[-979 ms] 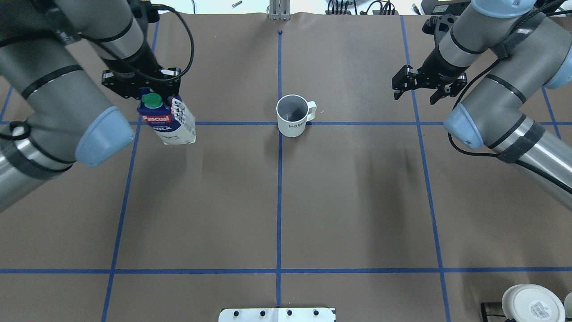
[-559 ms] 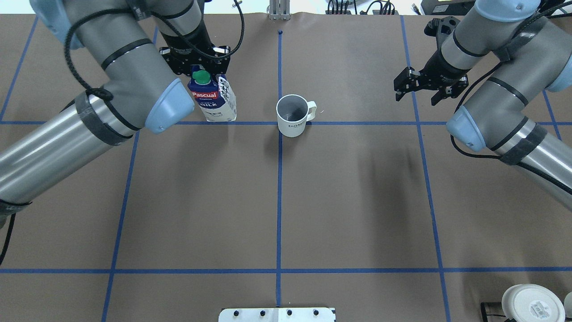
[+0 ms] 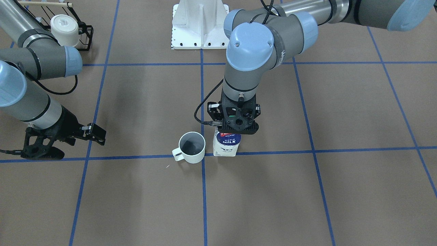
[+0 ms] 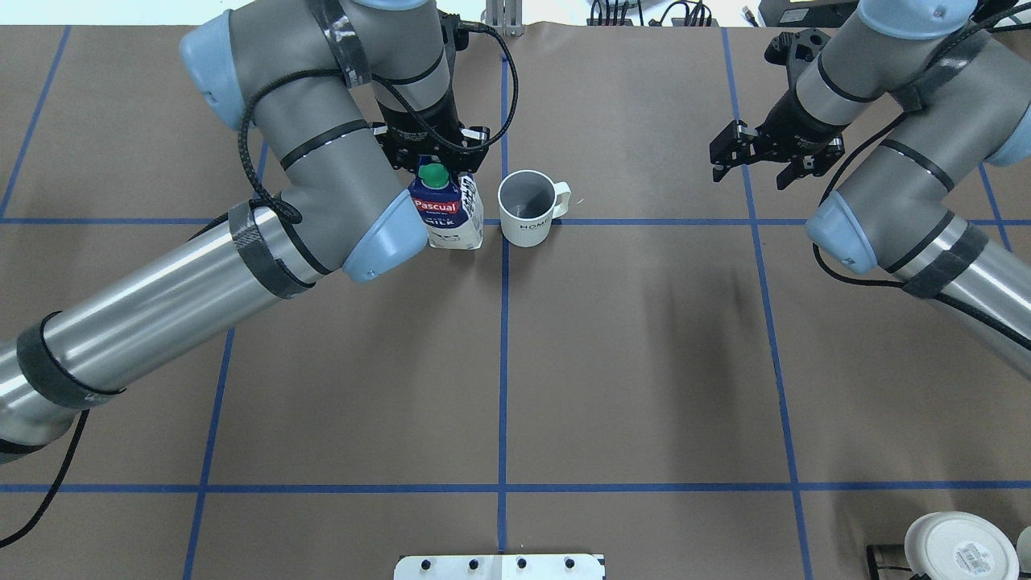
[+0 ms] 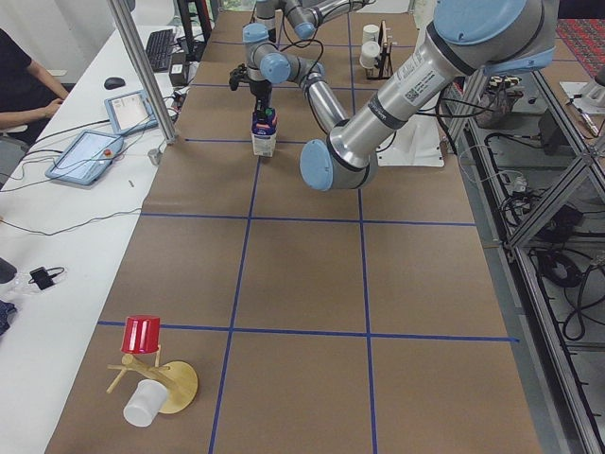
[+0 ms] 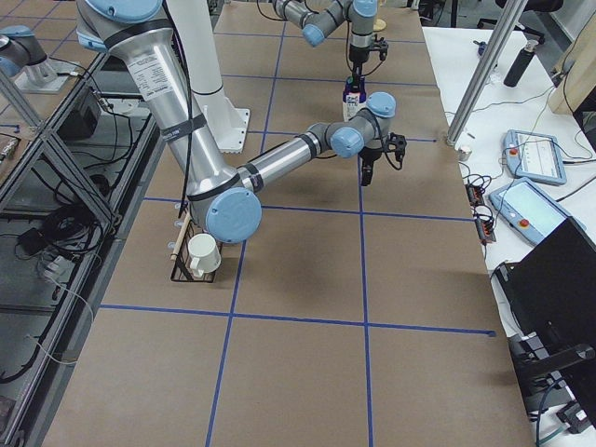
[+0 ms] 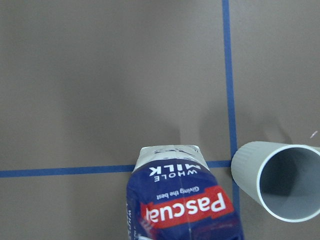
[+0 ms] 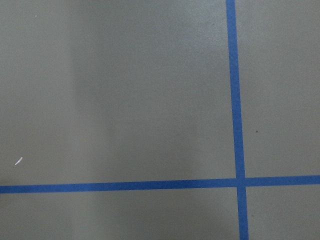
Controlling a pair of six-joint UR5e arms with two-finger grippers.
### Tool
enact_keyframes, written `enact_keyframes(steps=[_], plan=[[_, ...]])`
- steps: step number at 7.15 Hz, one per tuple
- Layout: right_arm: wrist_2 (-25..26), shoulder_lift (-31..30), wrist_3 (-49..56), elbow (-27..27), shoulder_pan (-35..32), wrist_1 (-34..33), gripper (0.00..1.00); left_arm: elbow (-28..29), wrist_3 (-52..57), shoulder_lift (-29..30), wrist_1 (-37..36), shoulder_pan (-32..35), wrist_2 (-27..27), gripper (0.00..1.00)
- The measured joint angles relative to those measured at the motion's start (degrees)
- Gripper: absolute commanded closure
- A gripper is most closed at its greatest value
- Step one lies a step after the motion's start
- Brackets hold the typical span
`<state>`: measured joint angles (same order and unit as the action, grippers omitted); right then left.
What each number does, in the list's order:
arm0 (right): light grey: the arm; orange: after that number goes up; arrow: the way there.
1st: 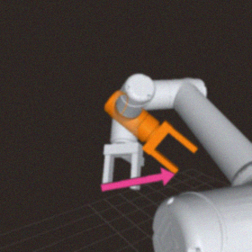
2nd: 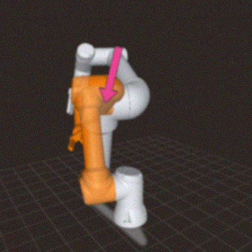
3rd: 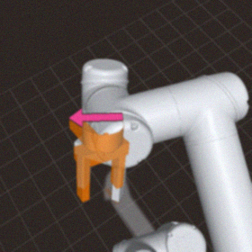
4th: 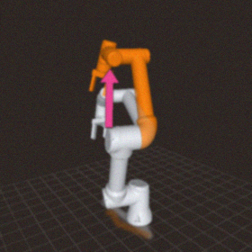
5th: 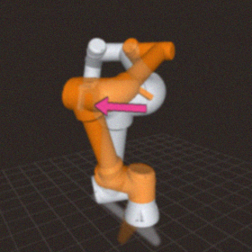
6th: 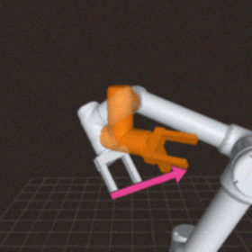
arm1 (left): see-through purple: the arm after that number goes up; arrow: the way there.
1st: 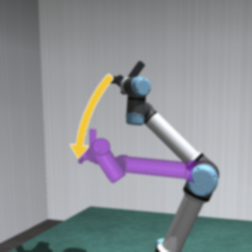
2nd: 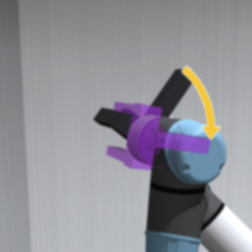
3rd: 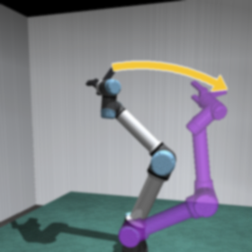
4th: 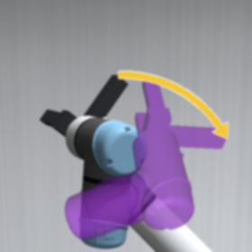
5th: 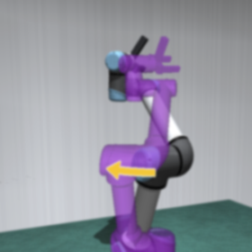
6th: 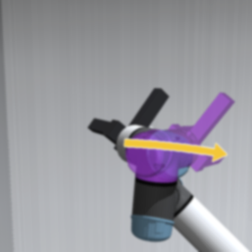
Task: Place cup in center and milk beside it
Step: 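Carry the milk carton with the left gripper beside the white mug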
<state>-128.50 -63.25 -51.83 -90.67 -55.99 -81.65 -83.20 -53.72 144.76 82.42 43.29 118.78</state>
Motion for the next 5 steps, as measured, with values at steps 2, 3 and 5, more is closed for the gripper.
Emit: enact_keyframes(steps=[2, 3, 5], plan=[[0.0, 0.0, -0.1, -0.1, 0.0, 0.0, 0.0, 2.6, -0.1, 0.4, 2.9, -0.6, 0.0, 1.0], [0.0, 0.0, -0.1, -0.1, 0.0, 0.0, 0.0, 3.7, -0.1, 0.6, 3.8, -0.6, 0.0, 0.64], [0.0, 0.0, 0.0, -0.2, 0.0, 0.0, 0.0, 4.4, -1.0, 0.9, 4.8, -0.7, -0.1, 0.01]])
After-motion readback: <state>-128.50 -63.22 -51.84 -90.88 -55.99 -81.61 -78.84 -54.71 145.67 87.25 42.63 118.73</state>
